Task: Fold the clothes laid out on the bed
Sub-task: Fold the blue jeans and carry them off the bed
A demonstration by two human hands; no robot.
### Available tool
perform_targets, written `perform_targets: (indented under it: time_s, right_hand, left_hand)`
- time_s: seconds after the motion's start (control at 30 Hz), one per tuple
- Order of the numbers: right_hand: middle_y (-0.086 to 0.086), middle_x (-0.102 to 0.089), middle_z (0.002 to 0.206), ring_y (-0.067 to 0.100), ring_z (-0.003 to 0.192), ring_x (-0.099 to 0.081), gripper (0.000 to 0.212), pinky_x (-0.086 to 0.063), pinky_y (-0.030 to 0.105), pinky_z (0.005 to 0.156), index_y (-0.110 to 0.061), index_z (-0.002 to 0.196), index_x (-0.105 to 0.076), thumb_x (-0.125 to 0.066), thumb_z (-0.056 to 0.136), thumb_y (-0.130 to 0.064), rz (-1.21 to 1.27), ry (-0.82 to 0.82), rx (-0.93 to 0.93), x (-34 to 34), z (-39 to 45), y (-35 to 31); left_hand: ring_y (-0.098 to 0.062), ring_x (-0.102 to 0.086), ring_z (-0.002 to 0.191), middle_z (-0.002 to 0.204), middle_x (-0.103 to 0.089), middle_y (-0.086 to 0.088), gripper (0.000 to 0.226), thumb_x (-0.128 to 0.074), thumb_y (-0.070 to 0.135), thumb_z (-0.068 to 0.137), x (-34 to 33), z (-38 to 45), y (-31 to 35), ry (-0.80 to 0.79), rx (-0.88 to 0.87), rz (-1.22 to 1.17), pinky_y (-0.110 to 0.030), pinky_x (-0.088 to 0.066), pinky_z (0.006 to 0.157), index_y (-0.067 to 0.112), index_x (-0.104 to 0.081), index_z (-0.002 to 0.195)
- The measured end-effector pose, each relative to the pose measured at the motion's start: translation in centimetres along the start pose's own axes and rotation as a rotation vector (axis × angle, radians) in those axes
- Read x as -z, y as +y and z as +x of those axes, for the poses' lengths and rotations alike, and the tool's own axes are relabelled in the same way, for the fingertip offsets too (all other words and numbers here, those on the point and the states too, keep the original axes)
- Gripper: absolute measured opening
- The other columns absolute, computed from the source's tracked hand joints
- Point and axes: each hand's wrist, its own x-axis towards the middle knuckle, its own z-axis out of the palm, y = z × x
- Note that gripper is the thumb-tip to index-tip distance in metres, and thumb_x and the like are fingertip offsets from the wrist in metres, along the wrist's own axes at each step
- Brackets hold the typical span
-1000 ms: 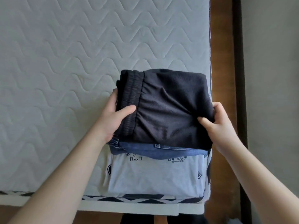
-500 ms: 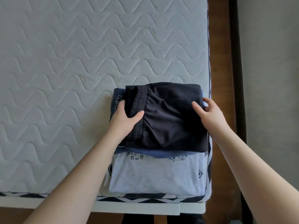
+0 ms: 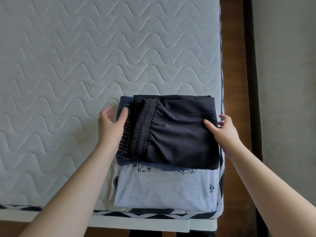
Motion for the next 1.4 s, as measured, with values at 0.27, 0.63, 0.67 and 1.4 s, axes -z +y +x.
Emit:
perform_targets:
  time_s: [0.27, 0.63, 0.67, 1.4]
  right_hand:
    - [-0.004, -0.067, 0.101, 0.013, 0.091, -0.064, 0.049, -0.055, 0.036, 0.082, -0.024, 0.097, -0.060, -0.075, 0.070, -0.062, 0.023, -0.083, -0.038, -0.2, 0.0, 1.0]
    - [-0.024, -0.064, 0.090, -0.013, 0.081, -0.058, 0.023, -0.041, 0.016, 0.068, -0.041, 0.091, -0.051, -0.070, 0.082, -0.052, 0.027, 0.006, 0.103, -0.8, -2.3, 1.1]
    - [-0.026, -0.064, 0.090, -0.015, 0.081, -0.058, 0.024, -0.041, 0.018, 0.068, -0.042, 0.092, -0.050, -0.070, 0.083, -0.051, 0.039, -0.007, 0.101, -0.8, -2.5, 1.1]
    - [-0.008, -0.071, 0.101, 0.009, 0.094, -0.069, 0.028, -0.058, 0.031, 0.082, -0.038, 0.101, -0.060, -0.074, 0.079, -0.047, 0.240, -0.006, 0.300, 4.5, 10.1, -11.2]
  left_hand:
    - [-0.027, -0.071, 0.093, 0.107, -0.073, -0.007, 0.100, -0.067, 0.086, 0.050, 0.9, 2.6, -1.8, -0.403, 0.371, -0.013, -0.046, -0.055, 0.090, 0.016, -0.059, 0.120]
    - [0.005, -0.059, 0.076, 0.089, -0.064, 0.016, 0.046, -0.059, 0.076, 0.068, 0.8, 0.4, -2.1, -0.188, -0.029, 0.212, -0.020, -0.040, 0.059, 0.041, -0.052, 0.096]
    - [0.005, -0.061, 0.081, 0.093, -0.065, 0.018, 0.049, -0.057, 0.080, 0.067, 1.0, 0.3, -2.1, -0.247, 0.006, 0.150, -0.022, -0.043, 0.065, 0.045, -0.050, 0.100]
    - [-0.015, -0.066, 0.065, 0.087, -0.070, -0.003, 0.026, -0.054, 0.017, 0.100, -3.7, 11.0, 10.4, -0.423, -0.270, -0.065, -0.031, -0.058, 0.058, 0.026, -0.039, 0.120]
